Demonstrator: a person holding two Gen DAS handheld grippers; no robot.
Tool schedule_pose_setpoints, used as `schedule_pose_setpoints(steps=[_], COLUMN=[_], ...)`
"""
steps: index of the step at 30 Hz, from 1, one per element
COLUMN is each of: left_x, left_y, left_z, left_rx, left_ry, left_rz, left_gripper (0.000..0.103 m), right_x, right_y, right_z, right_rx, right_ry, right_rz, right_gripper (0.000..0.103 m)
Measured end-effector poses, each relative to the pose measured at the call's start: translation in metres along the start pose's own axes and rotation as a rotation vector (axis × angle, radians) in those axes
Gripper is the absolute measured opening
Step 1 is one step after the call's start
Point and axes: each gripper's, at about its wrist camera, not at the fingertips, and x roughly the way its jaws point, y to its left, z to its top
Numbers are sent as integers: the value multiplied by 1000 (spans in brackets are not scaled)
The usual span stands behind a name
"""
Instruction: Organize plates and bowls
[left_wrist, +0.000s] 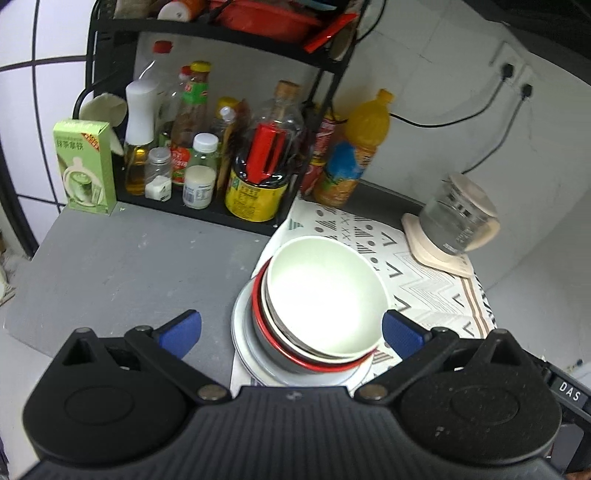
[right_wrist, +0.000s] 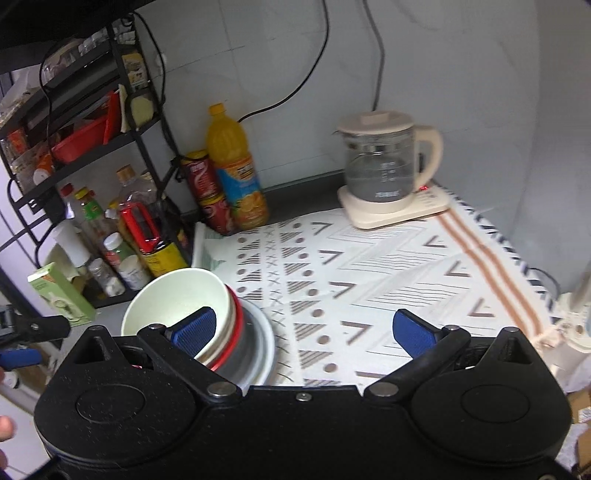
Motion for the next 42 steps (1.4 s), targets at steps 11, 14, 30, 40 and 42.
schedule_pose_setpoints(steps=[11,14,30,40,42], left_x=[-26,-29,-65,-80,-81], left_y=[-8,-7,-5,0,1], left_z=[-19,-24,-58,-75,-78], left_rx=[104,118,247,309,314], left_ry=[-3,-1,-51,-64,-62], left_rz=[-70,-75,-125,-172,-180], left_gripper=[103,103,103,103,103], right_x=[-42,-51,-89,-109,-112], right_y=[-1,0,6,13,14], right_z=[-26,-32,-65,-91,-96], right_rx=[0,-4,-3,-3,-10], right_ry=[-49,-72,-93,-84,-84], right_rz=[-72,-118,-165,-180,-185], right_gripper=[103,103,102,102,102])
